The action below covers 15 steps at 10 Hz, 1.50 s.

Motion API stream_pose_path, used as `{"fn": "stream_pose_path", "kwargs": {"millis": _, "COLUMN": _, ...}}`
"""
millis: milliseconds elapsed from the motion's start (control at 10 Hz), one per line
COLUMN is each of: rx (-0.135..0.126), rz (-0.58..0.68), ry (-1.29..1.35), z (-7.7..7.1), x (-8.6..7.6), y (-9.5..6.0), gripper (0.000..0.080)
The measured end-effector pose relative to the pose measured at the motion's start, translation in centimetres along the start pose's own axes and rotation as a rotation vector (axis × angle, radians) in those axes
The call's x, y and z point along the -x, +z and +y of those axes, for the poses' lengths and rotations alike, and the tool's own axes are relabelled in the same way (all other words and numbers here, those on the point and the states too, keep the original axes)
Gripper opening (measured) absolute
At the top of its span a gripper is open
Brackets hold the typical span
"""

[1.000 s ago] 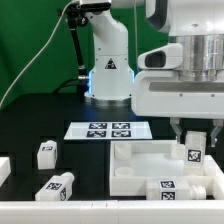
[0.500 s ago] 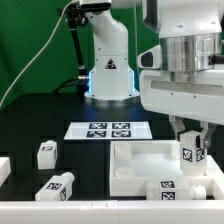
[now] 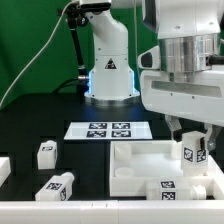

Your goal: Assemble one leg

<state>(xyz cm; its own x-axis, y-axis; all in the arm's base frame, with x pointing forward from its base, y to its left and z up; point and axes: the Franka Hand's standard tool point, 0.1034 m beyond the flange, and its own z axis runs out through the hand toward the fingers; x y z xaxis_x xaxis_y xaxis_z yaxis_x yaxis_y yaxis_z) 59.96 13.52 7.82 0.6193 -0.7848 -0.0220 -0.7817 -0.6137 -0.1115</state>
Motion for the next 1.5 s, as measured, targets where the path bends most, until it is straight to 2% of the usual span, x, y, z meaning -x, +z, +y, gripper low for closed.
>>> {"fn": "stream_pose_path", "kwargs": {"millis": 300, "rx": 0.003, "rz": -0.001, "ry": -0.272, "z": -0.09, "x": 0.42, "y": 0.17, "gripper": 0.0647}}
{"fn": "stream_pose_path", "kwargs": {"millis": 900, "rx": 0.008, "rz": 0.002, "ry": -0.7, "z": -0.04, "x": 0.37, "y": 0.24, "gripper": 0.0649}}
{"fn": "stream_pose_path", "kwargs": {"millis": 1500, "rx": 0.072, "rz": 0.025, "ry": -1.306, "z": -0.24, "x": 0.23, "y": 0.06, "gripper": 0.0649}}
